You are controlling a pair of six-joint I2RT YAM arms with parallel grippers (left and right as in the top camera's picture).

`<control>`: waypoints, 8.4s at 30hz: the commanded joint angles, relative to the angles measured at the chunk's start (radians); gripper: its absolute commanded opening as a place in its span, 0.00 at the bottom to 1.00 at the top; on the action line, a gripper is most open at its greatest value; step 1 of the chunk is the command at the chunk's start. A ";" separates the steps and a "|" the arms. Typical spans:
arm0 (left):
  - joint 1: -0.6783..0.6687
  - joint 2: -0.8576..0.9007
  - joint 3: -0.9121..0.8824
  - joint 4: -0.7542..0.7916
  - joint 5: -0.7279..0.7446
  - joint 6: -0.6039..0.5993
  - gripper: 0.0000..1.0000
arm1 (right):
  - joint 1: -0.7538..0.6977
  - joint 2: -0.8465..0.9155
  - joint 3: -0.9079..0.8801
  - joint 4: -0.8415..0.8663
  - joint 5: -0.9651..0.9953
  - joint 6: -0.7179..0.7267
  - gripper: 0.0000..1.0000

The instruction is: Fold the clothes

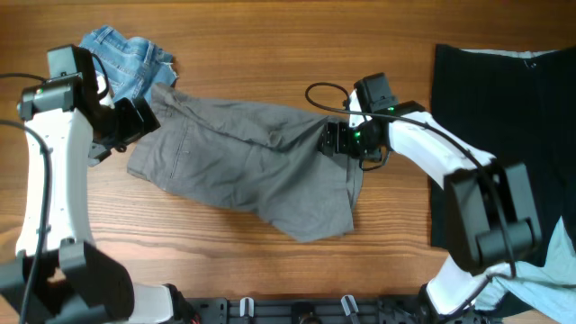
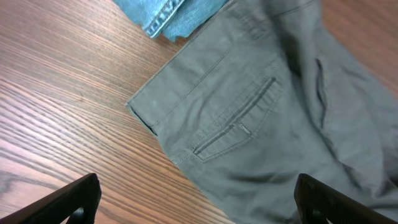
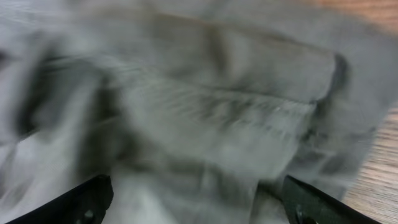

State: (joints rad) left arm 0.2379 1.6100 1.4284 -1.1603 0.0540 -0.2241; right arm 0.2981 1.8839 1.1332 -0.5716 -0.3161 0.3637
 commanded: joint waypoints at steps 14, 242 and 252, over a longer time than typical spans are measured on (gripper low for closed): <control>0.000 -0.074 0.011 -0.004 0.049 0.064 1.00 | -0.258 -0.014 0.101 -0.054 0.064 -0.109 0.05; -0.411 0.374 -0.239 0.220 0.153 0.008 0.58 | 0.017 0.106 -0.058 -0.085 0.045 -0.113 0.05; -0.410 0.228 0.081 -0.164 0.183 0.041 0.65 | 0.016 -0.016 -0.013 -0.205 0.046 -0.154 0.05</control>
State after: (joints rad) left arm -0.1799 1.9347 1.4147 -1.2713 0.2359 -0.2035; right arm 0.3260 1.9129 1.1343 -0.7452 -0.3882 0.2344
